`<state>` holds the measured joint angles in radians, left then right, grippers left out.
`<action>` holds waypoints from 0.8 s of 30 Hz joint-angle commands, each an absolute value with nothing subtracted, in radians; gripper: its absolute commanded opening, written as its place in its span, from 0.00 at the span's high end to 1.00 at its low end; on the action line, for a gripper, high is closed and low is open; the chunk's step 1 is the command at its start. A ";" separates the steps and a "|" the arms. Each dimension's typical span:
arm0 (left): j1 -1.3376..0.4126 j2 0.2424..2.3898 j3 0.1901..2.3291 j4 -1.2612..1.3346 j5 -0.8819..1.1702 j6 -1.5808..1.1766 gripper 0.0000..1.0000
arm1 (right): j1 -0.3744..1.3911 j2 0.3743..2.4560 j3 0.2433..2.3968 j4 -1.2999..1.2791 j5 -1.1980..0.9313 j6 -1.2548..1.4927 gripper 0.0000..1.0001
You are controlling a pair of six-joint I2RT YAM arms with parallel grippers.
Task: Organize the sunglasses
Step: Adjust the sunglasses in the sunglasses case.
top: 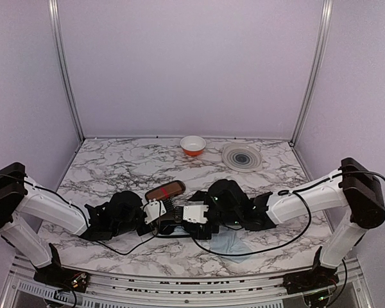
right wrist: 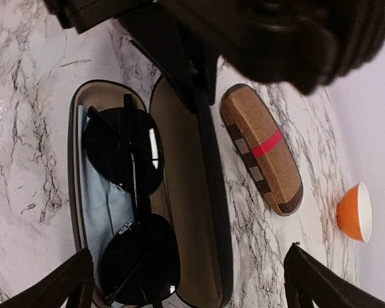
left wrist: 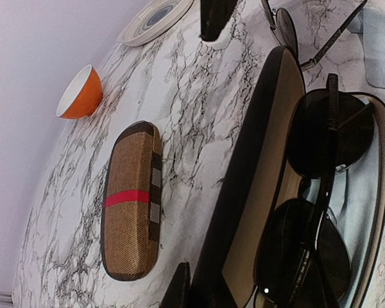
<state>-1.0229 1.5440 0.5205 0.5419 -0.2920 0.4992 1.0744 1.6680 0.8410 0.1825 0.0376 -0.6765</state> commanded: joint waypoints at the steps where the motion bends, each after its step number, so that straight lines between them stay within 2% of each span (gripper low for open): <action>1: -1.029 1.558 0.509 0.543 -0.305 0.504 1.00 | 1.073 1.616 0.850 0.243 0.166 -0.547 0.00; 9: -1.031 1.558 0.513 0.543 -0.309 0.502 1.00 | 1.066 1.532 0.720 0.285 0.310 -0.312 0.00; 18: -1.036 1.558 0.511 0.541 -0.320 0.497 1.00 | 1.061 1.629 0.719 0.256 0.504 -0.209 0.00; 24: -1.040 1.559 0.512 0.541 -0.321 0.492 1.00 | 1.047 1.666 0.722 0.254 0.521 -0.191 0.00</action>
